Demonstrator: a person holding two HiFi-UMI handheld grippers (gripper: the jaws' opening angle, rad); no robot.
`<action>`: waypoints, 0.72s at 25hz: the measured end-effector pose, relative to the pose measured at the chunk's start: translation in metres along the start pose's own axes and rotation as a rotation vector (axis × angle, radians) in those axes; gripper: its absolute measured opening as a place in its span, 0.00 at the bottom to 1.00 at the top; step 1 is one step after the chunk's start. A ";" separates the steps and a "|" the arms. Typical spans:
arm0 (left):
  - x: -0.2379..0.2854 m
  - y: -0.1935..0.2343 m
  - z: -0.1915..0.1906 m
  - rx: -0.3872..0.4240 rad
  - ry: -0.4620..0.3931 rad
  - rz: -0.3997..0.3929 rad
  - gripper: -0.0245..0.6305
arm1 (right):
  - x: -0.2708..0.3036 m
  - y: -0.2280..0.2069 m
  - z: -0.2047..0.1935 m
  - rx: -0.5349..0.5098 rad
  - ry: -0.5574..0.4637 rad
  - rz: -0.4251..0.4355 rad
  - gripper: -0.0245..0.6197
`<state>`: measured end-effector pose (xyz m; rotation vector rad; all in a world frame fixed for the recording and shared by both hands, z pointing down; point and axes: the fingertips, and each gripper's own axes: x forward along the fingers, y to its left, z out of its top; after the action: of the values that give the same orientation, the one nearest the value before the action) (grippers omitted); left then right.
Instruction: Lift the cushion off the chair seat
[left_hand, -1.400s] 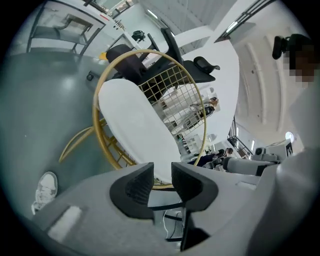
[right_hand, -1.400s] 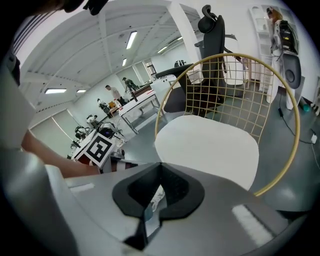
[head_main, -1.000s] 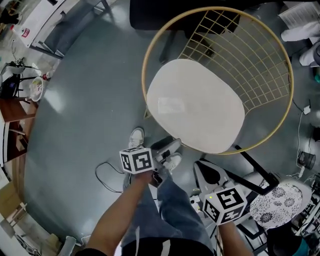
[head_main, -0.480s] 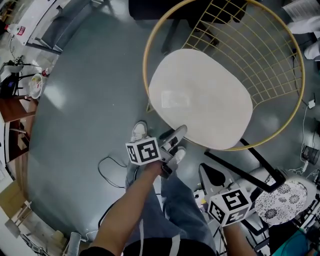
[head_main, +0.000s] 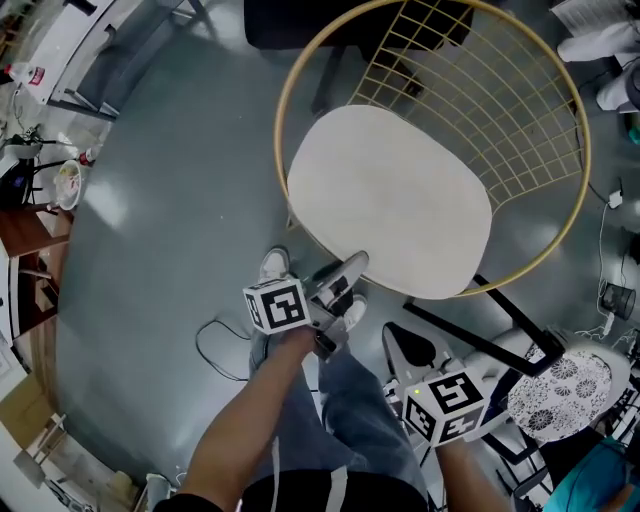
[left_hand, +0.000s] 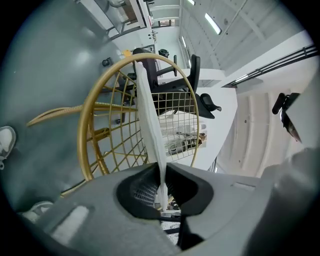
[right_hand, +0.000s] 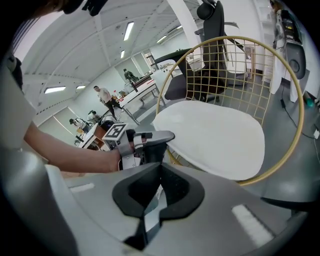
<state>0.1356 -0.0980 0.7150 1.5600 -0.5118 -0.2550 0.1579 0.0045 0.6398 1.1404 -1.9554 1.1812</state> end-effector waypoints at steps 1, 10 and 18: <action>-0.001 -0.005 0.002 -0.001 0.001 -0.007 0.09 | -0.001 0.001 0.003 0.006 -0.008 0.001 0.04; 0.006 -0.057 0.015 0.017 0.003 -0.065 0.08 | -0.016 0.004 0.021 -0.010 -0.060 -0.024 0.04; 0.003 -0.107 0.022 0.014 -0.009 -0.094 0.08 | -0.047 0.002 0.040 0.014 -0.116 -0.069 0.04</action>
<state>0.1450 -0.1204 0.6081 1.5995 -0.4487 -0.3303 0.1759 -0.0137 0.5835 1.2983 -1.9792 1.1166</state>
